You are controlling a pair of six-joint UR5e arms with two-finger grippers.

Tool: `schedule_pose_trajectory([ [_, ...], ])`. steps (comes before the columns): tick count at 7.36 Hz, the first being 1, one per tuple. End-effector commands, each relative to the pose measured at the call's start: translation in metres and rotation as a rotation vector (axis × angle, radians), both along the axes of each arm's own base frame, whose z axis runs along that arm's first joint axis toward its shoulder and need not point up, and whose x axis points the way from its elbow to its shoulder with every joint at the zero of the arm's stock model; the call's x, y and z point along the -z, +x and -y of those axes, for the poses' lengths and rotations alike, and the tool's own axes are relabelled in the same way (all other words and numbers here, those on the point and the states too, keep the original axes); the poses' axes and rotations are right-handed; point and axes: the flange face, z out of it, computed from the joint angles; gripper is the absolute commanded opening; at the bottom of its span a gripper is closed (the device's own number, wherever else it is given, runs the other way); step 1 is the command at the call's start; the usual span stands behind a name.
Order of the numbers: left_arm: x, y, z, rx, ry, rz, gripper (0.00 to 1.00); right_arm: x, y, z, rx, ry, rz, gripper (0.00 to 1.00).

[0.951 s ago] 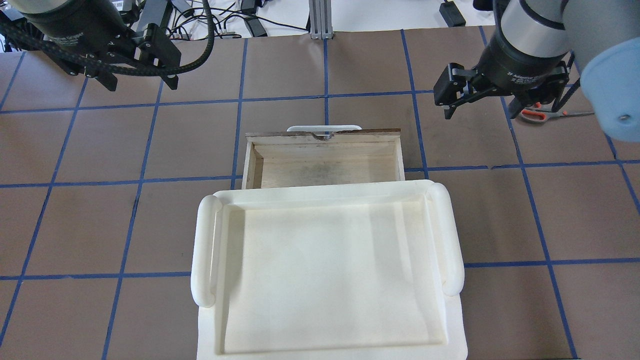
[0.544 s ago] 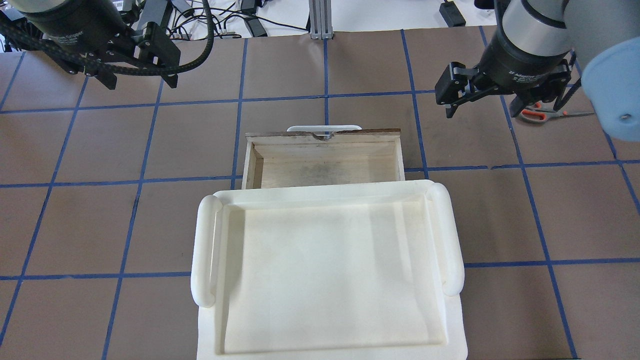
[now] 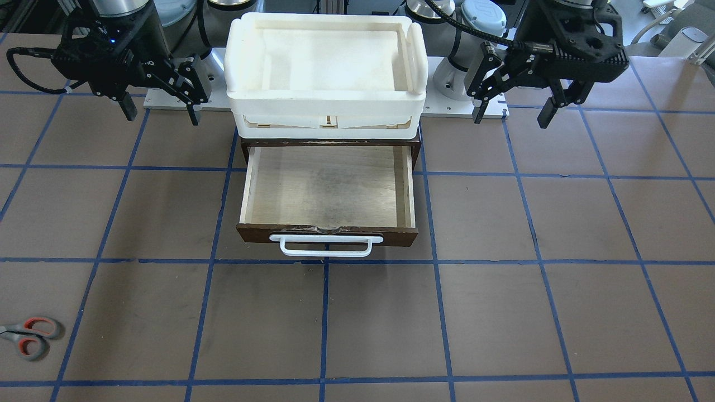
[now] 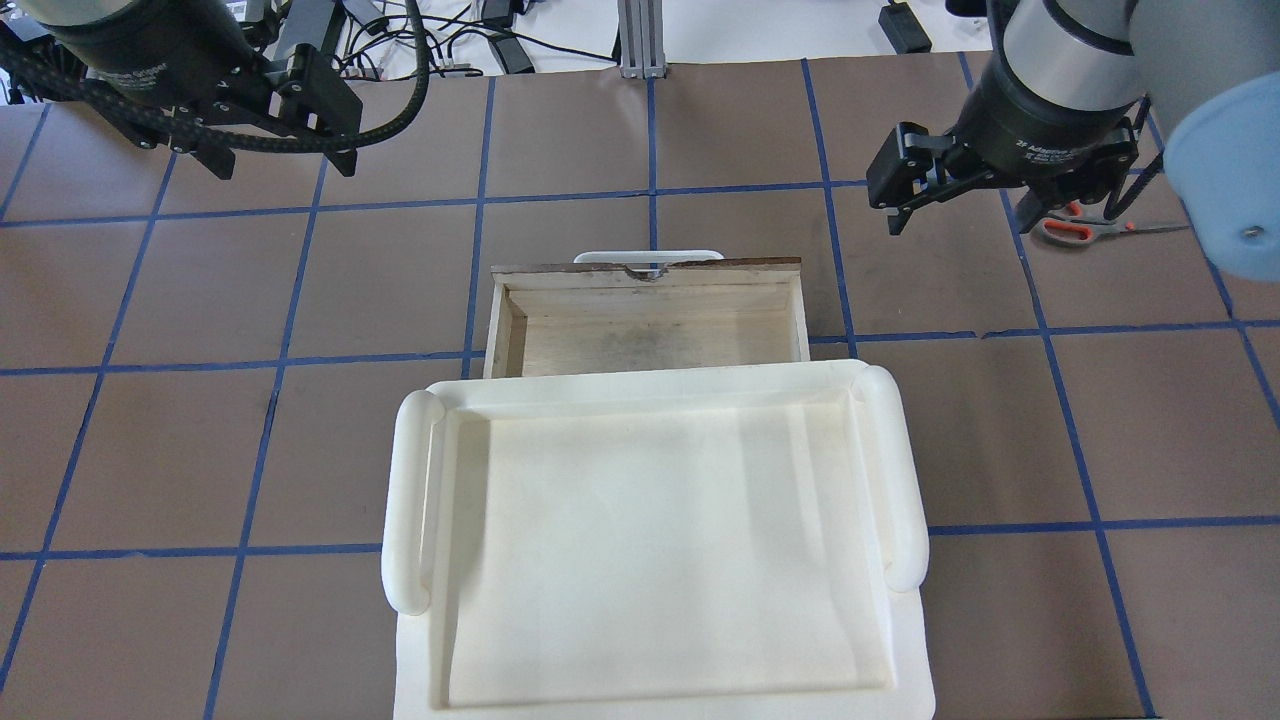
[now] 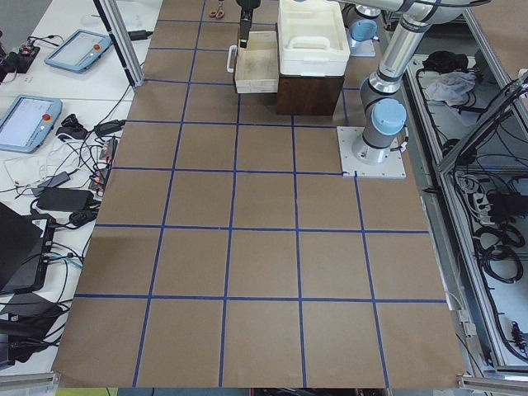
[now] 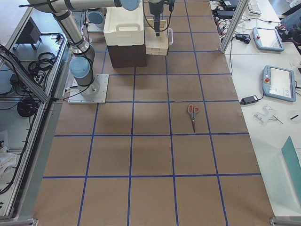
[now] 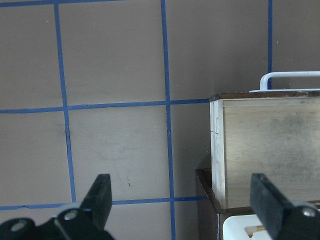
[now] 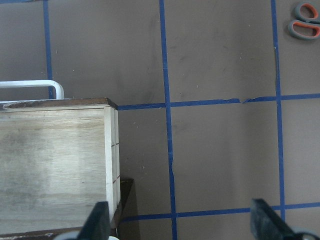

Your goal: Put scissors in drawer and close it

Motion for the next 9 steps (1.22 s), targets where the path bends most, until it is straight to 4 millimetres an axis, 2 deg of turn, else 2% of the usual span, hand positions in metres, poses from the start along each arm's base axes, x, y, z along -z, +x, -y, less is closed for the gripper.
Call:
schedule_pose_trajectory([
  [1,0.001,0.001,0.001,-0.002,0.002,0.0,1.0,0.009,0.0,0.006,0.0,0.017,0.001,1.0],
  [4,0.001,0.0,0.001,-0.001,0.002,0.0,1.0,0.008,-0.004,0.007,0.006,0.017,0.0,1.0],
  [6,0.002,0.0,0.0,-0.001,0.003,0.0,1.0,0.016,-0.003,0.014,-0.015,0.032,0.002,1.0],
  [7,0.005,0.0,-0.004,0.001,0.009,0.001,1.0,0.023,-0.01,0.023,-0.146,0.038,-0.017,0.99],
  [9,0.006,-0.001,-0.005,0.001,0.011,0.001,1.0,0.035,-0.049,0.04,-0.351,0.066,-0.039,0.99],
])
